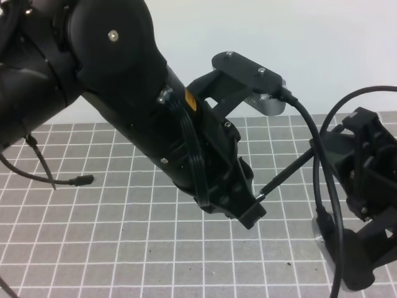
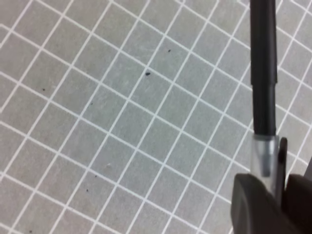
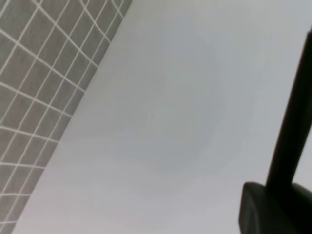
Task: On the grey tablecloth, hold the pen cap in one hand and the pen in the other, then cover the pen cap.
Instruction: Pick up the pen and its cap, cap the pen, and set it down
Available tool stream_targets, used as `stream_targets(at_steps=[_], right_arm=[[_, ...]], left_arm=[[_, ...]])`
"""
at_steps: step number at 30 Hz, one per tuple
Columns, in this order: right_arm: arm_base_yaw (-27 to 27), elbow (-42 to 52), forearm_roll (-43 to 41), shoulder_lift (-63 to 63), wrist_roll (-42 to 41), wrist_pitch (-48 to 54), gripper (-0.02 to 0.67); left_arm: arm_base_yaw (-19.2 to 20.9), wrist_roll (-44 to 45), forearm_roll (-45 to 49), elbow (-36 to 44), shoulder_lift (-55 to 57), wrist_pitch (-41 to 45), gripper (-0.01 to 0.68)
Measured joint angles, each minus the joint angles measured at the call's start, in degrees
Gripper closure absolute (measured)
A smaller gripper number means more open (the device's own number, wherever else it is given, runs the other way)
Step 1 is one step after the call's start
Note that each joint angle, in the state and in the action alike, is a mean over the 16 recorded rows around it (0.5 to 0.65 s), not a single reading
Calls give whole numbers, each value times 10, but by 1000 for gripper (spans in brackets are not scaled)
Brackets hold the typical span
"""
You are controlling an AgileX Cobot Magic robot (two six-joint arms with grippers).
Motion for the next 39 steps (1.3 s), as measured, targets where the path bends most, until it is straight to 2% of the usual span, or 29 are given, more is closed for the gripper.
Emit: stream_targets(at_steps=[15, 39], right_arm=[[0, 0, -11, 1, 79, -18, 652], [-2, 1, -19, 1, 86, -69, 644]], left_arm=[[0, -4, 1, -2, -2, -2, 591], [0, 5, 10, -15, 12, 7, 591]])
